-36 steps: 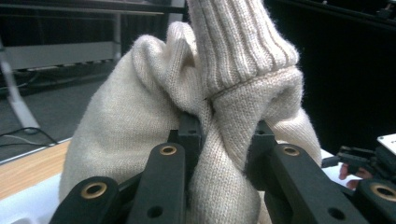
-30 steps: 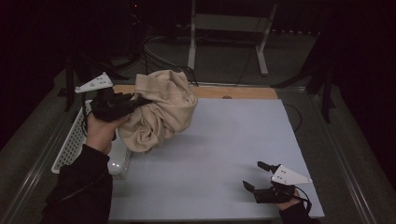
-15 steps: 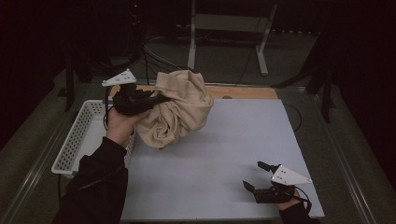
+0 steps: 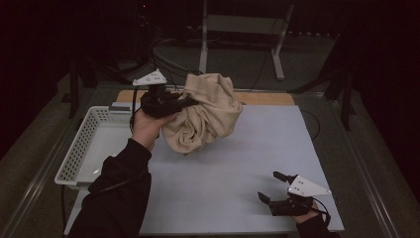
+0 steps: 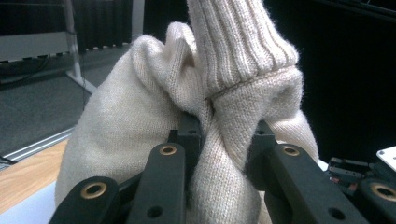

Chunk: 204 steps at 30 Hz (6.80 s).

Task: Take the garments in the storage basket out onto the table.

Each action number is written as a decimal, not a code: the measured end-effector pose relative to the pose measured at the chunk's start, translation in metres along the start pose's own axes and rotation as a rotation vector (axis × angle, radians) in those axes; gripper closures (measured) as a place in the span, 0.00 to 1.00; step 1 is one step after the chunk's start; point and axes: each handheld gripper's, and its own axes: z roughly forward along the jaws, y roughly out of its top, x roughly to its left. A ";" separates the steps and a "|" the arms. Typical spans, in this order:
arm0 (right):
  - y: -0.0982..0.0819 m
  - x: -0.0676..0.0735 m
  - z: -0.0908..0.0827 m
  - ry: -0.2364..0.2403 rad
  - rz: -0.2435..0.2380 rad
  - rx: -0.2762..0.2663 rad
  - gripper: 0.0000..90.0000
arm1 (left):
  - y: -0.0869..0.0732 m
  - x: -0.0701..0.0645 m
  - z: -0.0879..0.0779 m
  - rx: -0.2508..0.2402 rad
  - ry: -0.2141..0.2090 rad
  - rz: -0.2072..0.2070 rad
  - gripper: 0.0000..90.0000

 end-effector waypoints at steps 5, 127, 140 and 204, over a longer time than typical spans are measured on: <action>0.000 0.000 -0.001 -0.004 0.004 -0.002 0.12 | 0.003 -0.002 0.014 -0.005 -0.016 -0.003 0.84; 0.000 0.003 0.005 0.009 -0.017 0.024 0.12 | -0.072 -0.028 0.027 0.225 0.162 0.021 0.00; -0.001 0.004 0.007 0.017 -0.020 0.028 0.12 | -0.100 -0.042 0.027 0.271 0.119 0.045 0.00; -0.001 0.009 0.009 0.040 -0.051 0.042 0.12 | -0.226 -0.079 -0.039 0.522 -0.104 0.149 0.00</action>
